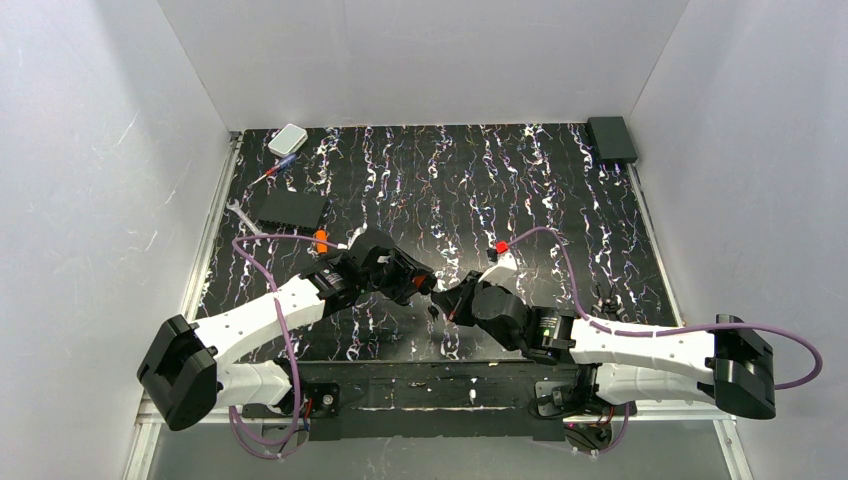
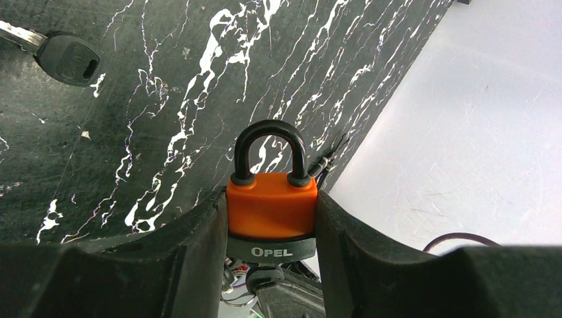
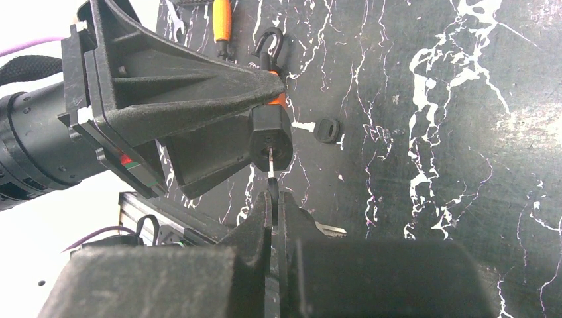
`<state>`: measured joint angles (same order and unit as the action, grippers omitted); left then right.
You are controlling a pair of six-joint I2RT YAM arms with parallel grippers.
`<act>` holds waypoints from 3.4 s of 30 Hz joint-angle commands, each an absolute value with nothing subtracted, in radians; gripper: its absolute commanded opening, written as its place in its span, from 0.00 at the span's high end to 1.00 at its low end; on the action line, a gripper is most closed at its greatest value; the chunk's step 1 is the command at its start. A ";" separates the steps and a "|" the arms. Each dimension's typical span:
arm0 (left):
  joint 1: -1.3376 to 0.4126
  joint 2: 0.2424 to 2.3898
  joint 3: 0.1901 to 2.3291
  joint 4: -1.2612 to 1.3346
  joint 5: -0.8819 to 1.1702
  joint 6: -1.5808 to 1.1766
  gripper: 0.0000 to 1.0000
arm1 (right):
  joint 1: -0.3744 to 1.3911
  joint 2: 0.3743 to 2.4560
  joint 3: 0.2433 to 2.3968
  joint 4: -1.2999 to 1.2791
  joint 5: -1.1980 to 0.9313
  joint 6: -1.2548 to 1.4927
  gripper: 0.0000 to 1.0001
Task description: Unlock with the key
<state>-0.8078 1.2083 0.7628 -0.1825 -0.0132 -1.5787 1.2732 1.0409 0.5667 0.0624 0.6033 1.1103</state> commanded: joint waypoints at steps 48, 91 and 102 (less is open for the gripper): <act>-0.919 1.207 0.761 -0.078 -0.043 -1.624 1.00 | 1.233 1.098 0.708 -0.202 0.821 1.295 0.99; -0.993 1.348 0.909 -0.096 -0.071 -1.649 1.00 | 1.079 1.043 0.660 0.013 0.678 0.715 0.99; -0.995 1.404 0.950 -0.061 -0.034 -1.658 1.00 | 1.118 1.108 0.718 -0.038 0.777 0.638 0.99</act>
<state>-0.9314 1.4250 0.8825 -0.0864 -0.2321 -1.6615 1.1351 1.0801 0.6533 -0.0738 0.5976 0.6758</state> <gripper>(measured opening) 0.430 0.044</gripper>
